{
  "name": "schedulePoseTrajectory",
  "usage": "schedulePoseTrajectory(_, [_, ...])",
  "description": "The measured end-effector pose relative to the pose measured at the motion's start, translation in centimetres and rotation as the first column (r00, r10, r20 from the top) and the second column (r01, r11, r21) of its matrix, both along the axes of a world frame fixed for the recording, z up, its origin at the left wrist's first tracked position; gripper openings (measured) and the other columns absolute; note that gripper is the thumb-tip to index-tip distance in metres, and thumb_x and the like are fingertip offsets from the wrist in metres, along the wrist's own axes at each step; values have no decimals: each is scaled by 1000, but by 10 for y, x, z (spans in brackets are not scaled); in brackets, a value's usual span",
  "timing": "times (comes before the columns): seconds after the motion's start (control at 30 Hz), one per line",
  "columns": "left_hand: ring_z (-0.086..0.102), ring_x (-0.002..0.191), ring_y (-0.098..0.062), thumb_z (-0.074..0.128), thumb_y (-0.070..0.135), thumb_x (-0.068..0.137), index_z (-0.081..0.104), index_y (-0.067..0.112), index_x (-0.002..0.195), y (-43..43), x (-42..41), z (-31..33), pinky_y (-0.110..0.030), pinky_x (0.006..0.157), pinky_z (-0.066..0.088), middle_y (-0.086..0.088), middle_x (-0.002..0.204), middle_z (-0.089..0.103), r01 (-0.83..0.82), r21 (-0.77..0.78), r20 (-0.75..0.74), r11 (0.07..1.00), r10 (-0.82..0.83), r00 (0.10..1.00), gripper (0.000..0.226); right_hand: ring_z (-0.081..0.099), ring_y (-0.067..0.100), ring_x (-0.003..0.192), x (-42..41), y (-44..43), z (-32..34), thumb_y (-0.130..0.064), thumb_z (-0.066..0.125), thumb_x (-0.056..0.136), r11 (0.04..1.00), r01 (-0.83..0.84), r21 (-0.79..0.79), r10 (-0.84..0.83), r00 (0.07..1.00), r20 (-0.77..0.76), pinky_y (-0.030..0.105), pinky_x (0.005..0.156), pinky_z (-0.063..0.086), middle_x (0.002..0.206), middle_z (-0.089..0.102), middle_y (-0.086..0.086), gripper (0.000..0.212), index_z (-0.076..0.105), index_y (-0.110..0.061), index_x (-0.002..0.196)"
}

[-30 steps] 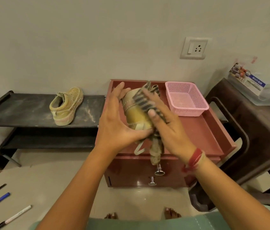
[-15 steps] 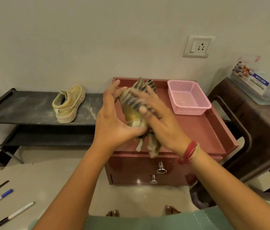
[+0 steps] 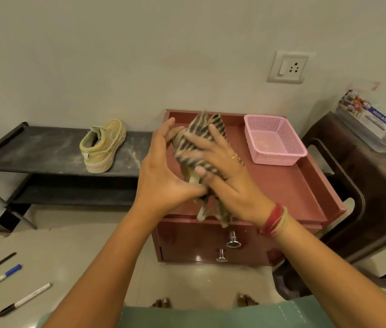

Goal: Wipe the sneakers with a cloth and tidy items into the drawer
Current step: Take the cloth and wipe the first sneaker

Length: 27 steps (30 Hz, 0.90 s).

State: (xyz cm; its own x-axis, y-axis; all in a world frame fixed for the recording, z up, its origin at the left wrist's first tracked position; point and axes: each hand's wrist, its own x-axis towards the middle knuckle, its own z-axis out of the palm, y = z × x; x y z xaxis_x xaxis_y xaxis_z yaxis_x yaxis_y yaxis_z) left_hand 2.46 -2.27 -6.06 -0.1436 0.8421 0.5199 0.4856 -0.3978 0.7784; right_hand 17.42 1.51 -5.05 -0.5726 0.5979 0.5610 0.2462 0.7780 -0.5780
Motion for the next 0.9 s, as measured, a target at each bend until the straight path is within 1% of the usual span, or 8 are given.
schedulePoseTrajectory(0.1, [44, 125, 6, 86, 49, 44, 27, 17, 146, 1, 1, 1, -11, 102, 34, 14, 132, 49, -7, -13, 17, 1000, 7, 1000, 122, 26, 12, 142, 4, 9, 6, -36, 43, 92, 966, 47, -255, -104, 971, -215, 43, 118, 20, 150, 36, 2, 31, 50, -39, 122])
schedulePoseTrajectory(0.23, [48, 125, -1, 86, 43, 49, 27, 16, 147, 1, 1, 1, -19, 104, 40, 7, 133, 50, -2, -5, -3, 1000, 2, 1000, 117, 18, 14, 144, 2, 2, -2, -34, 44, 94, 993, 14, -115, -24, 996, -89, 39, 120, 13, 148, 36, -3, 30, 53, -30, 123])
schedulePoseTrajectory(0.33, [46, 127, -1, 87, 48, 46, 28, 16, 146, 1, 1, 0, -17, 104, 36, 6, 135, 49, -4, -4, -4, 1000, 4, 1000, 120, 31, 14, 140, 3, 9, 8, -51, 45, 92, 961, 18, -277, -89, 966, -243, 47, 116, 23, 148, 40, 2, 36, 50, -35, 125])
schedulePoseTrajectory(0.47, [47, 125, 1, 83, 42, 48, 30, 16, 145, 1, -3, 1, -15, 102, 38, 8, 132, 50, -8, -4, 3, 1000, 8, 1000, 114, 16, 13, 145, -3, 2, 1, -34, 45, 95, 998, 15, -62, -17, 999, -27, 36, 120, 13, 148, 36, -7, 31, 53, -29, 124])
schedulePoseTrajectory(0.57, [45, 126, 2, 87, 47, 46, 30, 15, 145, 2, -5, 0, -12, 102, 34, 9, 133, 49, -9, -6, 8, 1000, 9, 1000, 118, 30, 15, 141, 0, 12, 5, -43, 45, 94, 967, 28, -251, -83, 974, -211, 46, 116, 22, 148, 39, 1, 34, 50, -31, 126])
schedulePoseTrajectory(0.7, [45, 126, 4, 85, 45, 49, 30, 14, 145, -1, -6, 0, -12, 103, 34, 10, 132, 48, 2, -12, -26, 1000, -2, 1000, 114, 19, 13, 144, 0, 6, -2, -28, 43, 95, 998, 19, -53, -22, 998, -58, 36, 120, 14, 149, 36, -1, 32, 52, -25, 126])
schedulePoseTrajectory(0.8, [43, 127, 3, 86, 52, 46, 31, 15, 145, -1, -8, 0, -18, 106, 35, 8, 135, 48, -18, -22, -20, 1000, 17, 1000, 120, 32, 13, 139, -3, 14, 0, -39, 46, 95, 948, -47, -315, -23, 976, -215, 42, 117, 24, 148, 40, 1, 36, 48, -30, 129])
schedulePoseTrajectory(0.9, [39, 127, 8, 87, 54, 44, 28, 23, 147, -3, -14, 0, -34, 106, 43, 20, 135, 41, -28, -51, -13, 998, 27, 1000, 123, 53, 13, 123, -7, 19, 7, -33, 45, 97, 836, -46, -546, -189, 911, -367, 36, 106, 40, 128, 60, 0, 28, 57, -23, 121])
